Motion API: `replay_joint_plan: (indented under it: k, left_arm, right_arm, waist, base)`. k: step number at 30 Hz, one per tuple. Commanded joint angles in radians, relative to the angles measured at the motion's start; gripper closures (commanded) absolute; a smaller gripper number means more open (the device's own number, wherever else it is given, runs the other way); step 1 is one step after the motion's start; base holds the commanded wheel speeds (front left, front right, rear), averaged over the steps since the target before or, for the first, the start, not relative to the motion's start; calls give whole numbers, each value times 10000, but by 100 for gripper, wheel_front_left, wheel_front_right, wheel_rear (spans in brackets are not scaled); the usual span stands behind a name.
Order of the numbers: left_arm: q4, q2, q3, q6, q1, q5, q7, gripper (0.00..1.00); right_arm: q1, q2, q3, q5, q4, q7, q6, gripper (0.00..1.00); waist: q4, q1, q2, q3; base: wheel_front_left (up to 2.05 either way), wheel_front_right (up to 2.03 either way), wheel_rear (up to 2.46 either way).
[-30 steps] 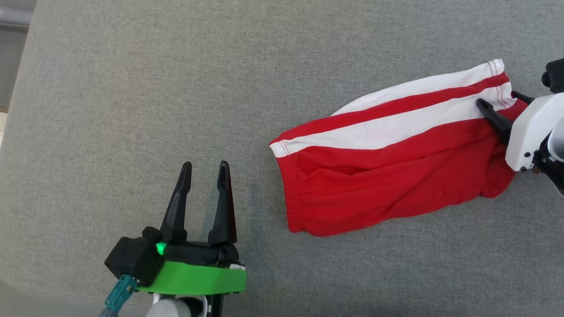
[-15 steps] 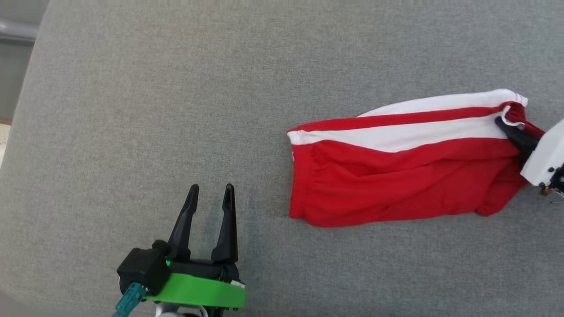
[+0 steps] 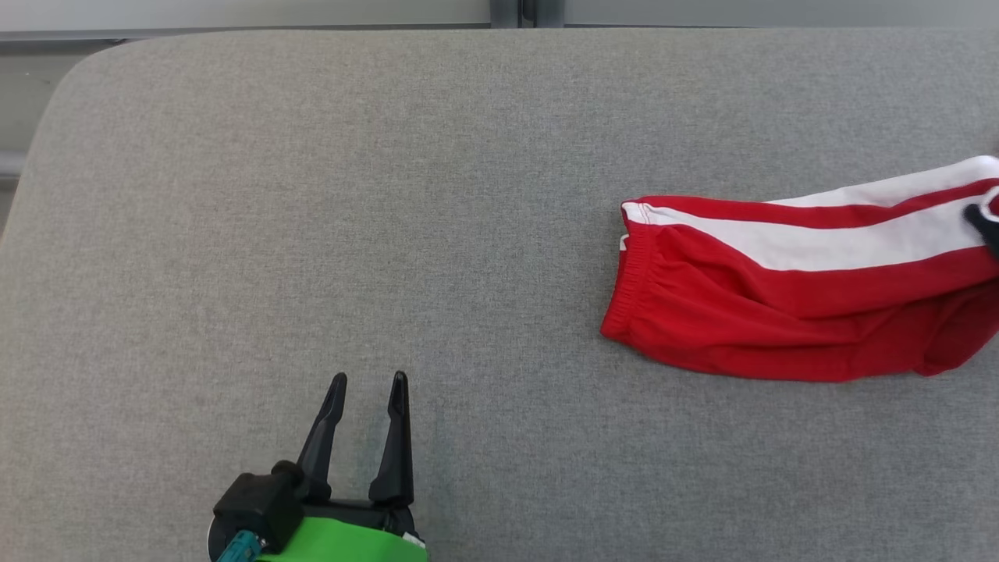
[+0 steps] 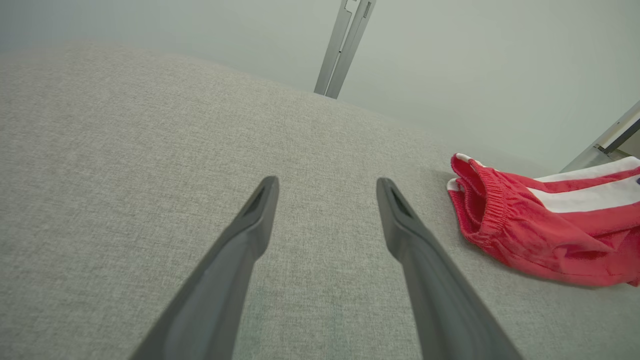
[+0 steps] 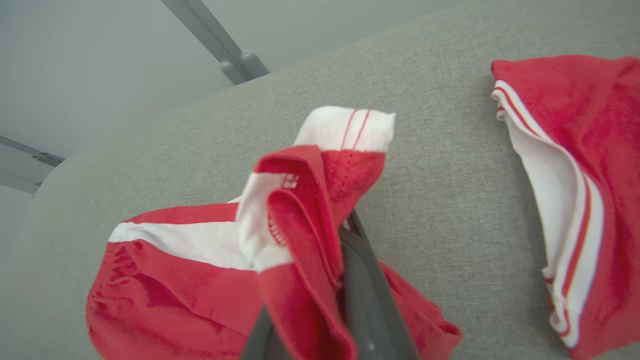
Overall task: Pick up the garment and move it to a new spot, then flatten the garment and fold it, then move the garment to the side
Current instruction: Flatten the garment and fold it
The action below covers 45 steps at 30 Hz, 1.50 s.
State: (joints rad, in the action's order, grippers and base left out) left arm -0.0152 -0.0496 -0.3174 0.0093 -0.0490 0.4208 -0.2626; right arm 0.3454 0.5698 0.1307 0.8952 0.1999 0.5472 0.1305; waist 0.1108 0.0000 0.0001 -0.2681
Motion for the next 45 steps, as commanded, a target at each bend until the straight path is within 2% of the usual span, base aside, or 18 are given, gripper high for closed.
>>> replay_joint_plan:
  k: [1,4,10,13,16,20,26,38,39,41,42,45]
  left_arm:
    - [-67,-23,16,44,-132,-53,-22,0]
    - [-166,-23,-63,74,-144,-27,-24,0]
    - [-388,-23,-184,172,-91,87,-23,0]
    - [-487,-23,-273,168,-13,121,-24,0]
    - [-660,-23,-322,147,41,197,-23,0]
    - [-994,-23,-330,103,-3,284,-23,0]
    - [-1170,-23,-262,90,-221,353,-23,0]
    - [-1390,-23,-468,-12,-71,426,-24,0]
    - [-1415,-23,-495,-16,-44,436,-24,0]
    - [-1454,-24,-504,-39,-4,460,-24,0]
    - [-1480,-24,-513,-40,-2,485,-23,0]
    - [-1570,-24,-526,-60,-88,516,-23,0]
  right_arm:
    - [128,-368,-146,-204,-445,442,3,100]
    - [247,-1300,-361,-534,-1288,1312,3,100]
    - [738,-4253,-411,-1849,-1889,2376,3,100]
    - [972,-4992,-372,-2804,-1659,2359,3,100]
    - [1143,-5174,-566,-3267,-1076,1918,3,100]
    - [1240,-5178,-1167,-3014,68,1059,3,100]
    - [1263,-5171,-2140,-2671,913,295,3,100]
    - [2302,-5180,-3149,-1837,2946,-1334,3,100]
    - [2409,-5181,-3234,-1775,3155,-1473,3,87]
    - [2645,-5182,-3449,-1726,3548,-1846,3,15]
    - [2746,-5182,-3557,-1748,3753,-2059,3,0]
    - [2752,-5182,-3805,-1270,3934,-2550,3,0]
  waist:
    - [-159,0,-1,182]
    - [-163,0,-1,275]
    - [-153,0,-1,504]
    - [-67,0,-1,509]
    - [70,0,-1,507]
    - [216,0,-1,593]
    - [211,0,-1,754]
    - [57,0,-1,954]
    - [76,0,-1,963]
    - [119,0,-1,988]
    - [159,0,-1,1015]
    - [245,0,-1,1148]
  base:
    - [0,0,0]
    - [0,0,0]
    - [0,0,0]
    - [0,0,0]
    - [0,0,0]
    - [0,0,0]
    - [0,0,0]
    - [0,0,0]
    - [0,0,0]
    - [0,0,0]
    - [0,0,0]
    - [0,0,0]
